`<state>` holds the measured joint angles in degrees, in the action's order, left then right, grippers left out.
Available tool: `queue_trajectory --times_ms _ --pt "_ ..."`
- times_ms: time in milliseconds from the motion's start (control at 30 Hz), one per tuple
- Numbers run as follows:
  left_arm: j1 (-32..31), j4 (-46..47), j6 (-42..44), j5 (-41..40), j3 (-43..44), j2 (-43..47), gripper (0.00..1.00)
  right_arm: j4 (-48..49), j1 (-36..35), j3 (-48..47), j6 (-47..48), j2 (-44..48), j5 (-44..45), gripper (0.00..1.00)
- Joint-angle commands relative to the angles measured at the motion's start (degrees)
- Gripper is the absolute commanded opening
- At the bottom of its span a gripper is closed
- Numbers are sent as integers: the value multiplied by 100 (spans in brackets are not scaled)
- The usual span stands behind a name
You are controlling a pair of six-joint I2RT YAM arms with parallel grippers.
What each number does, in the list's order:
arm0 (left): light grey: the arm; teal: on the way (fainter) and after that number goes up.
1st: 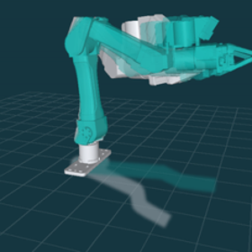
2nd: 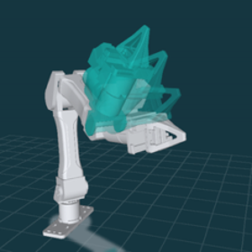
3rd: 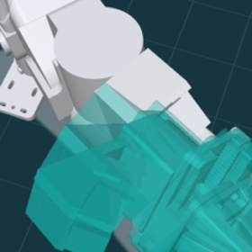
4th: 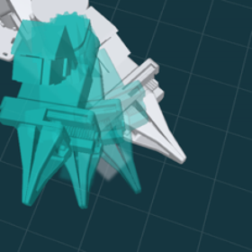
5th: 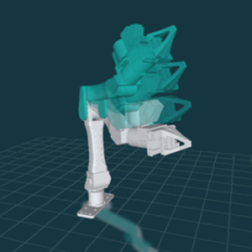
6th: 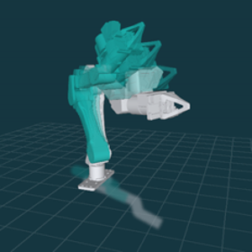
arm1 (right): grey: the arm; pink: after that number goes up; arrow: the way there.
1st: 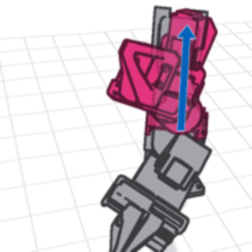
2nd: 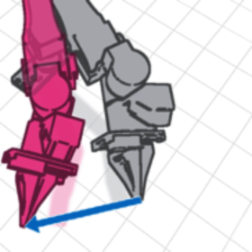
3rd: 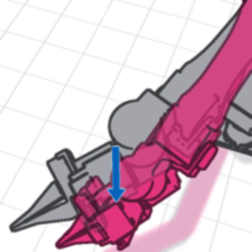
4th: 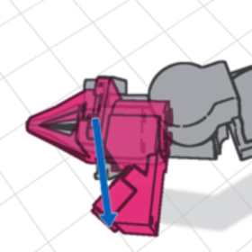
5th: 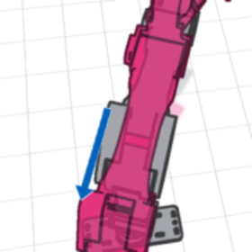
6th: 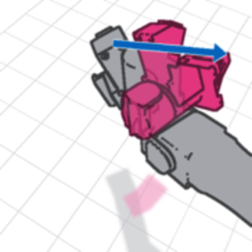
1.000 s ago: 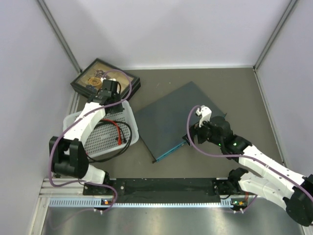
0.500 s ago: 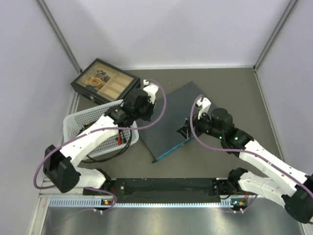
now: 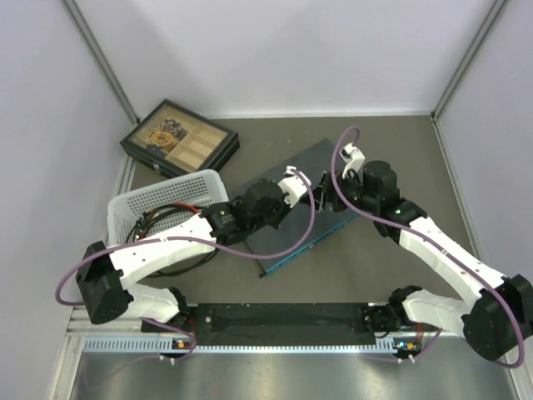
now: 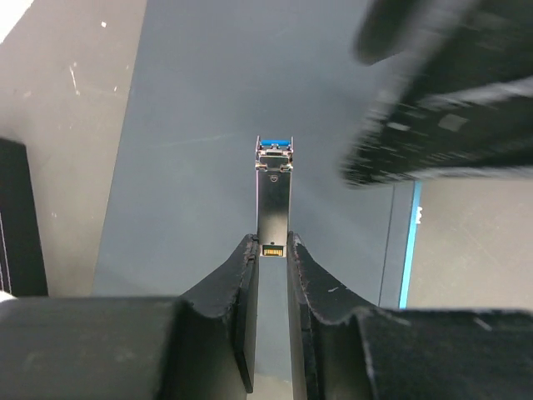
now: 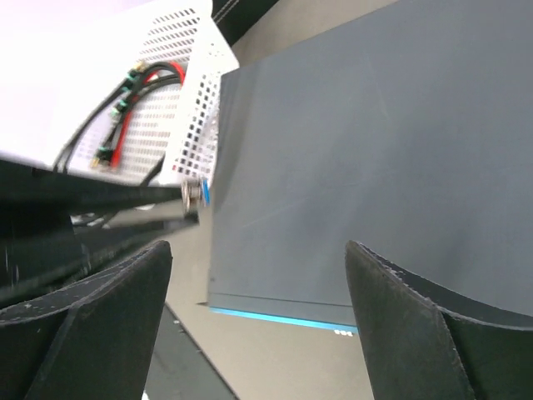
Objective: Insert the plug into the switch port
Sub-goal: Pick up the plug from the bin.
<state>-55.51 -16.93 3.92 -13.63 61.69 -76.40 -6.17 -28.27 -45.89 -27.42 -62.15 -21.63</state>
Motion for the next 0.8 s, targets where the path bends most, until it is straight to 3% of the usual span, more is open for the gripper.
queue_trajectory --times_ms 0,300,767 --pt "-232 655 328 -193 -52 73 0 547 243 -333 -448 -113 -667 82" --pt "-461 717 574 -254 27 -147 0 574 252 -395 -396 -218 -1124 75" --pt "-628 796 706 -342 -34 -156 0 846 252 -210 -396 -412 -1406 38"
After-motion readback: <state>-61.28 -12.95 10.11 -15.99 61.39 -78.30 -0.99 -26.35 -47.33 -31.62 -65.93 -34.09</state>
